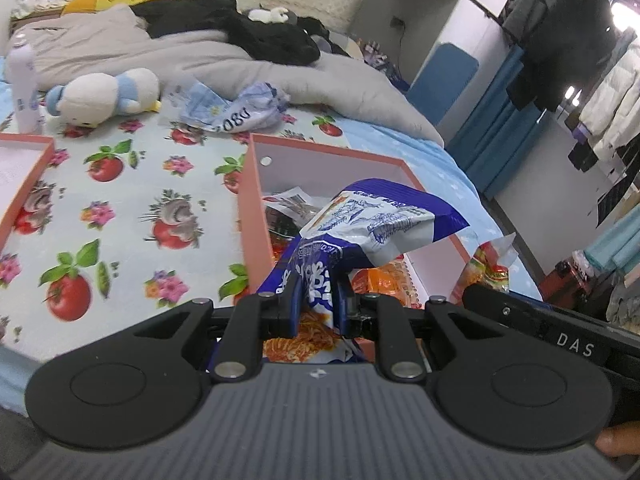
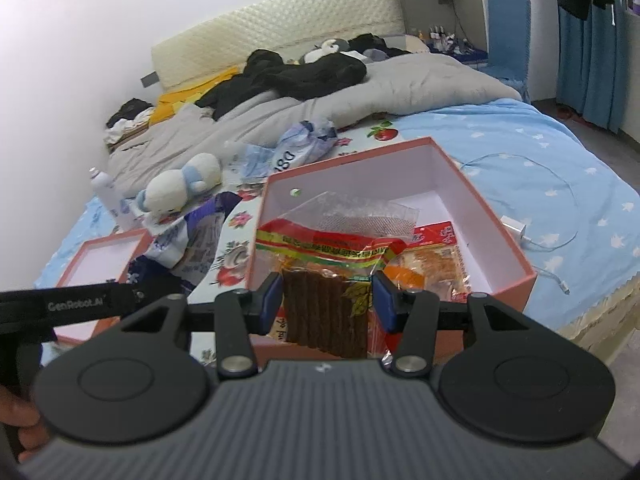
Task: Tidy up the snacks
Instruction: 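Carry the blue bag and jerky strip packet over the deep pink box, then open both tools to drop the snacks into the deep box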
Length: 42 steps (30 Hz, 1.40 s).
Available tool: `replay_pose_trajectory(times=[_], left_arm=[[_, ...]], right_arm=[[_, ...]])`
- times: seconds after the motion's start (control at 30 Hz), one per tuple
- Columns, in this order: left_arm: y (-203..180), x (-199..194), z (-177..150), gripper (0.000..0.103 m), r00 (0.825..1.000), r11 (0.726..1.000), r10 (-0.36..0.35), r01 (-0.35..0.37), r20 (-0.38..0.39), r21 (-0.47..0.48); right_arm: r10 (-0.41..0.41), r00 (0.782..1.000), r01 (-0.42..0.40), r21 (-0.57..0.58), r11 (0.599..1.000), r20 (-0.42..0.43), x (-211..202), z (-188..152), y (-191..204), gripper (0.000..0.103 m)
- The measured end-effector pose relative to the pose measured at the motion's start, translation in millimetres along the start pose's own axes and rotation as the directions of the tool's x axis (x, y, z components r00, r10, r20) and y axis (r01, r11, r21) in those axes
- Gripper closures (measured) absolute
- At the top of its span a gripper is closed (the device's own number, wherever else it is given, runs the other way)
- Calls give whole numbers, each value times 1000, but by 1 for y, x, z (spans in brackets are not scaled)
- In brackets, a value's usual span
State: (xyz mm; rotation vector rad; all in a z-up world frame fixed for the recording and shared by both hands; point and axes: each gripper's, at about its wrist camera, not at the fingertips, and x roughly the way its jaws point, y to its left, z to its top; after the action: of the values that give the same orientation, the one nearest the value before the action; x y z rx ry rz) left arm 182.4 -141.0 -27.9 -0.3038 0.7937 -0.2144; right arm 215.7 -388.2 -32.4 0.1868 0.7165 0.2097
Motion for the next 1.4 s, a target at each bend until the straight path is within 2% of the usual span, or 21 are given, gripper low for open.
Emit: replay_pose_trajectory(times=[0.3, 0.57, 0.8, 0.87, 0.93, 0.97, 1.17, 1.4], left_arm=[[-20, 89, 33, 83, 996, 1000, -29, 29, -80, 3], [-27, 166, 51, 83, 987, 999, -36, 41, -159, 26], [-17, 203, 56, 81, 975, 998, -68, 67, -212, -10], [-13, 206, 57, 76, 972, 997, -71, 66, -225, -30], [-13, 206, 58, 63, 973, 999, -50, 50, -224, -6], [-13, 203, 59, 54, 975, 999, -43, 45, -216, 3], [-16, 172, 66, 53, 988, 996, -61, 69, -144, 49], [-24, 111, 71, 53, 995, 992, -78, 84, -66, 93]], right_arm=[[-34, 997, 36, 28, 999, -75, 62, 23, -38, 52], [-47, 987, 57, 61, 996, -150, 116, 28, -63, 51], [-55, 973, 71, 67, 995, -224, 151, 29, -73, 49], [-66, 968, 81, 53, 995, -241, 156, 29, -73, 47], [-72, 968, 91, 66, 994, -241, 156, 29, -74, 45], [-70, 968, 91, 76, 993, -240, 155, 29, -75, 40], [-47, 980, 62, 69, 996, -195, 132, 34, -67, 40], [-43, 995, 48, 55, 997, -94, 81, 41, -46, 40]])
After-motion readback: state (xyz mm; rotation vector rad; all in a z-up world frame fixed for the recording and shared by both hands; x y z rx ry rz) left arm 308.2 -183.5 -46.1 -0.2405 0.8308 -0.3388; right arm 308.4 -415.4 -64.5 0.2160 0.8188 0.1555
